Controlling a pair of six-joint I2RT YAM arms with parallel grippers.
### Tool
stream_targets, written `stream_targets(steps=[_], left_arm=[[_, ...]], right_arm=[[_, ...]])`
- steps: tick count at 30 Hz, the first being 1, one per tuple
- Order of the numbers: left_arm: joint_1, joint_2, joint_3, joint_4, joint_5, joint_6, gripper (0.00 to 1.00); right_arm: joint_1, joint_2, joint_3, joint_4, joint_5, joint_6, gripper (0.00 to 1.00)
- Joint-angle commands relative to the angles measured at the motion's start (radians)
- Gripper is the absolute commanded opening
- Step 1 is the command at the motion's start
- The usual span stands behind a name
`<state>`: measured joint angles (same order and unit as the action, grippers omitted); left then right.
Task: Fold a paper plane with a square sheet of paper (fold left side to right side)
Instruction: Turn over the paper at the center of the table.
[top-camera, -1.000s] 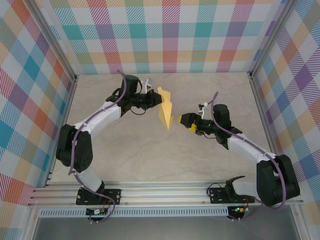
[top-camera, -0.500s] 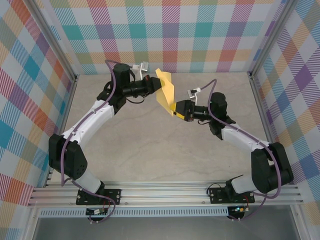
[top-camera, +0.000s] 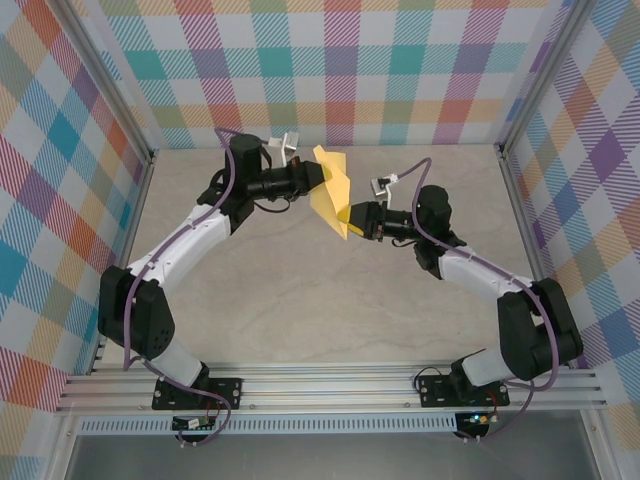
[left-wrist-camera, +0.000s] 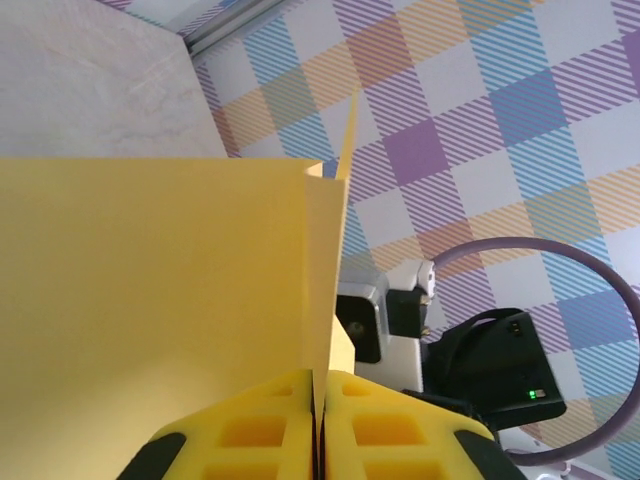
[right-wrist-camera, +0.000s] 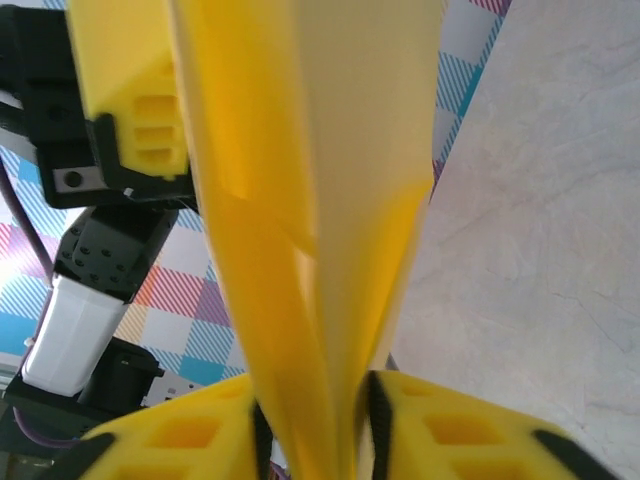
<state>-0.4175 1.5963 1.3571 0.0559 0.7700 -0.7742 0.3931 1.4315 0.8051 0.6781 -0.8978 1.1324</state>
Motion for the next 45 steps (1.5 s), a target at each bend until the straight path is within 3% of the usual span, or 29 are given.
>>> stream_targets(steps=[1, 6, 9, 13, 17, 20, 24, 27, 33, 38, 43, 45], left_arm=[[-0.006, -0.010, -0.022, 0.035, 0.019, -0.005, 0.09], [-0.003, -0.009, -0.015, -0.029, 0.011, 0.048, 0.14], [0.009, -0.027, 0.009, -0.155, -0.027, 0.142, 0.31], [0.026, -0.081, 0.041, -0.373, -0.146, 0.285, 0.53], [0.026, -0.165, 0.036, -0.534, -0.371, 0.396, 0.62], [0.026, -0.243, -0.022, -0.548, -0.521, 0.402, 0.64], [0.026, -0.349, -0.119, -0.532, -0.694, 0.373, 0.65], [0.026, -0.407, -0.168, -0.539, -0.774, 0.360, 0.66], [0.026, -0.462, -0.211, -0.573, -0.838, 0.352, 0.68], [0.026, -0.472, -0.224, -0.586, -0.850, 0.349, 0.68], [0.027, -0.465, -0.226, -0.582, -0.839, 0.343, 0.69], [0.026, -0.464, -0.225, -0.579, -0.836, 0.335, 0.69]], right_arm=[[0.004, -0.045, 0.026, -0.013, 0.003, -0.032, 0.19], [0.003, -0.080, 0.038, -0.160, 0.019, -0.115, 0.06], [0.004, -0.114, 0.064, -0.329, 0.059, -0.230, 0.03], [0.008, -0.169, 0.147, -0.731, 0.208, -0.494, 0.00], [0.050, -0.173, 0.270, -1.150, 0.541, -0.764, 0.00], [0.131, -0.113, 0.359, -1.373, 0.891, -0.880, 0.00], [0.261, 0.039, 0.475, -1.566, 1.345, -0.924, 0.01], [0.334, 0.182, 0.555, -1.652, 1.526, -0.929, 0.02], [0.446, 0.463, 0.708, -1.740, 1.684, -0.923, 0.04], [0.505, 0.663, 0.831, -1.822, 1.733, -0.882, 0.06], [0.563, 0.791, 0.928, -1.882, 1.716, -0.844, 0.11], [0.570, 0.789, 0.938, -1.872, 1.618, -0.855, 0.20]])
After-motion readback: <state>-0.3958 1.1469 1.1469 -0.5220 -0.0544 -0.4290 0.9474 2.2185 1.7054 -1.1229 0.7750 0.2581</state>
